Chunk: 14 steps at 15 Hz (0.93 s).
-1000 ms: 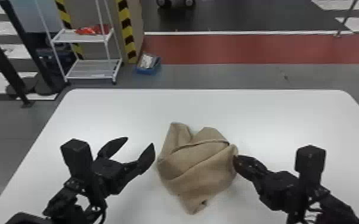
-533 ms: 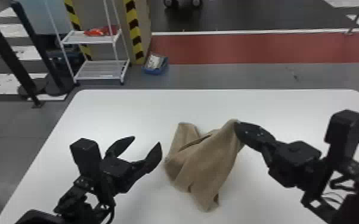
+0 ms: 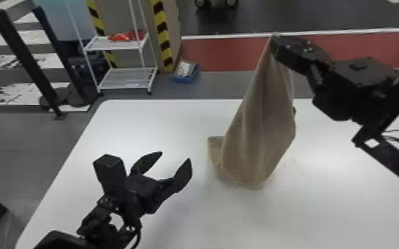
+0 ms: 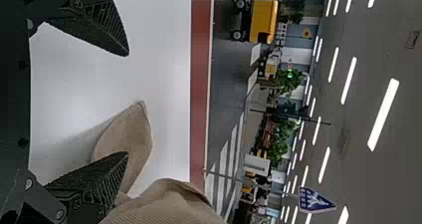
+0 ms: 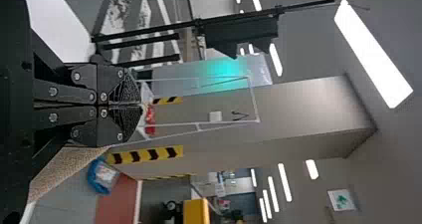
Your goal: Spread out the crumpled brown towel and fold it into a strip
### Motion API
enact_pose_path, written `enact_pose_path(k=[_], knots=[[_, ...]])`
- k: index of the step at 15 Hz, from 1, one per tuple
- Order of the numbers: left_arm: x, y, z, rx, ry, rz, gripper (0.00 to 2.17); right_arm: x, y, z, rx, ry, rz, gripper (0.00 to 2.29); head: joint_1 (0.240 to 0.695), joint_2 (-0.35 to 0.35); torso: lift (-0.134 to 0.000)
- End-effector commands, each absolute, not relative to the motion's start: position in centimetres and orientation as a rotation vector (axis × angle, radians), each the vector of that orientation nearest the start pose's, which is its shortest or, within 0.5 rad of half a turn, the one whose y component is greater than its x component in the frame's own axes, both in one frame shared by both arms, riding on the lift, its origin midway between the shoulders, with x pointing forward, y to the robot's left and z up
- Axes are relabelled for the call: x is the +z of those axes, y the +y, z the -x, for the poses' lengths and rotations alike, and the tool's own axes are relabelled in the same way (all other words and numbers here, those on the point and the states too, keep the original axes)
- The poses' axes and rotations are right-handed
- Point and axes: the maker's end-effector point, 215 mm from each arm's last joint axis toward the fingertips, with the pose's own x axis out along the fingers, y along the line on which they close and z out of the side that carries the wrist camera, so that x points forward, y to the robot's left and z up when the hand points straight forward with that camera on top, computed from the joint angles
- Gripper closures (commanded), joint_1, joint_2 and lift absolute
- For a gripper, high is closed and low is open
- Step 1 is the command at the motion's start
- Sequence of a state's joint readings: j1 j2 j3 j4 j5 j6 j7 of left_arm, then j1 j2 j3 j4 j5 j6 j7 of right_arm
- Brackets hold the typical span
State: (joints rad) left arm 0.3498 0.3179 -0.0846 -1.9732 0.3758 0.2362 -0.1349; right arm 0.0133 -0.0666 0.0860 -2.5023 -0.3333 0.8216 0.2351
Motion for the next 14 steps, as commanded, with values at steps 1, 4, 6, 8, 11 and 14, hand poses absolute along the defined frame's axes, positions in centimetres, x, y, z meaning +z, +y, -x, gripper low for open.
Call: enact_pose_path(k=[1,4,6,8,11,14], knots=[[-38.2,19.0,-47.2,-0.338,0.224,0.101,0.20,-5.6,-10.5,-48.9,0.511,-0.228,-0.140,2.02,0.670,0.134,-0.123],[-38.1,19.2,-47.5,-0.336,0.210,0.103,0.20,-10.6,-17.2,-52.2,0.400,-0.187,-0.211,2.02,0.642,0.084,-0.123],[-38.0,18.9,-47.6,-0.343,0.208,0.103,0.20,-16.3,-20.9,-54.1,0.312,-0.120,-0.210,2.02,0.650,0.044,-0.123],[-38.2,18.9,-47.6,-0.344,0.211,0.103,0.20,-23.2,-25.6,-56.3,0.212,-0.025,-0.211,1.93,0.668,0.004,-0.123],[-38.1,18.6,-47.6,-0.353,0.210,0.102,0.20,-30.4,-30.1,-59.0,0.126,0.069,-0.219,1.75,0.695,-0.072,-0.123],[-38.2,18.4,-47.5,-0.358,0.212,0.099,0.20,-35.8,-35.0,-60.7,0.022,0.193,-0.178,0.28,0.695,-0.129,-0.123]])
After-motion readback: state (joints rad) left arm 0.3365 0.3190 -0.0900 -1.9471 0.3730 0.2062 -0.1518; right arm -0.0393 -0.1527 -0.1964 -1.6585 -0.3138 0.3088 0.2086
